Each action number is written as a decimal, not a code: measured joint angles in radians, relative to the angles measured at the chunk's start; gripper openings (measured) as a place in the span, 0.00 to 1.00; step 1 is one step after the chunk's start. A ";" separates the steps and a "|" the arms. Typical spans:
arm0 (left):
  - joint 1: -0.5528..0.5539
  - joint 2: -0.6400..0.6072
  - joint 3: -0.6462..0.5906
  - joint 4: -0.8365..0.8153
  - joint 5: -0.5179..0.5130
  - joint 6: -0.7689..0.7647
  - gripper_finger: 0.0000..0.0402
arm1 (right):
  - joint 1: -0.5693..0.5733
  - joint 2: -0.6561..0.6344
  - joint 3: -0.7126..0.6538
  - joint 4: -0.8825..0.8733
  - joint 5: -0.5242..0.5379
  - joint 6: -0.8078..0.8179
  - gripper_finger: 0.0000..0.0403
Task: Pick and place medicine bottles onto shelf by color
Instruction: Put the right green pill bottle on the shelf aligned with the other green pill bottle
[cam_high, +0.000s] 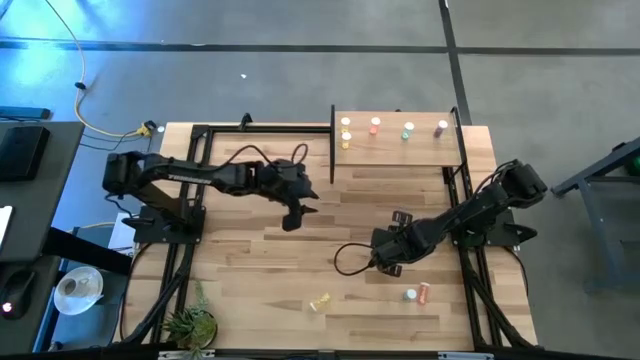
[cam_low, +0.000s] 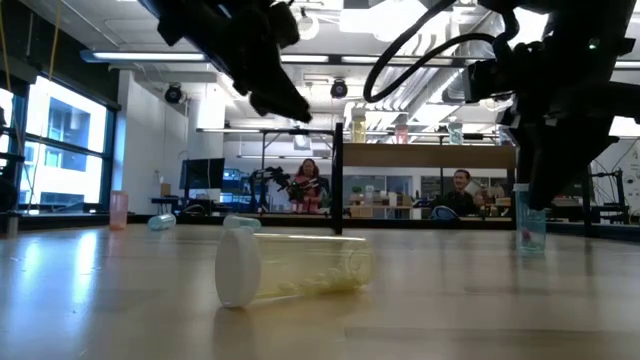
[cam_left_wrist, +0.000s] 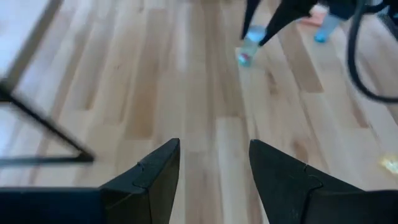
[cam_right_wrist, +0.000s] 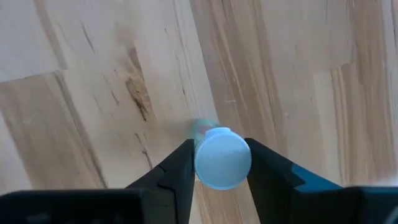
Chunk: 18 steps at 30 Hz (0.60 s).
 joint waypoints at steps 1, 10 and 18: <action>0.008 -0.022 -0.002 -0.022 -0.002 0.000 0.46 | 0.000 -0.005 0.000 0.002 -0.002 0.000 0.29; 0.049 -0.202 -0.001 -0.069 -0.016 0.062 0.46 | -0.003 -0.123 0.000 0.057 0.057 -0.013 0.29; 0.051 -0.285 -0.150 0.026 -0.032 0.058 0.46 | -0.077 -0.316 0.000 0.096 0.191 -0.078 0.29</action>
